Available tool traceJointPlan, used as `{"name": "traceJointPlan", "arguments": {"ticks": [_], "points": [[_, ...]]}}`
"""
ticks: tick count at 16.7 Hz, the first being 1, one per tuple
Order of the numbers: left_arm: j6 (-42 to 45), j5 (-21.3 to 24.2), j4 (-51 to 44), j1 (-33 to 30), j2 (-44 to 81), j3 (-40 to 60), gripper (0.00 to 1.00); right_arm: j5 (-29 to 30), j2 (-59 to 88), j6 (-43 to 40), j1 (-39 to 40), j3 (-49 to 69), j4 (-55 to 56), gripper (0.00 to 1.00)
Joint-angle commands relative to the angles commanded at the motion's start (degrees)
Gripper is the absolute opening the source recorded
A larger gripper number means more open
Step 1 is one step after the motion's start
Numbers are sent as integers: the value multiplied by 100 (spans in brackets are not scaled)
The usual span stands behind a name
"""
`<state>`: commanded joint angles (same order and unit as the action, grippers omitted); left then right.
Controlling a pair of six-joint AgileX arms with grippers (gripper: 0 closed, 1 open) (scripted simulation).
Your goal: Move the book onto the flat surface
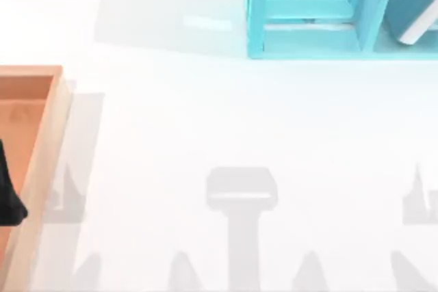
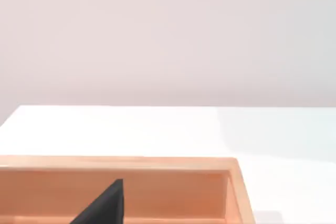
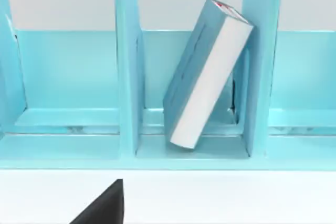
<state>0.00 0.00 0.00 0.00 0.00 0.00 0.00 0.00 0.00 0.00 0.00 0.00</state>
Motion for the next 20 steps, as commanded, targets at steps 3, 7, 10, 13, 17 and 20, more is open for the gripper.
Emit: {"name": "traceJointPlan", "arguments": {"ticks": [3,7,10,13,17,20], "points": [[0,0,0,0,0,0,100,-8,57,16,0,38,53,100],[0,0,0,0,0,0,100,-91,901,221,-37,500,728,100],[0,0,0,0,0,0,100,-176,2172,472,-110,1040,1548,100],[0,0,0,0,0,0,100,-273,3882,770,-206,1649,2498,100],[0,0,0,0,0,0,100,-417,6487,1201,-341,2488,3829,100],[0,0,0,0,0,0,100,-528,8407,1527,-433,3102,4800,100]]}}
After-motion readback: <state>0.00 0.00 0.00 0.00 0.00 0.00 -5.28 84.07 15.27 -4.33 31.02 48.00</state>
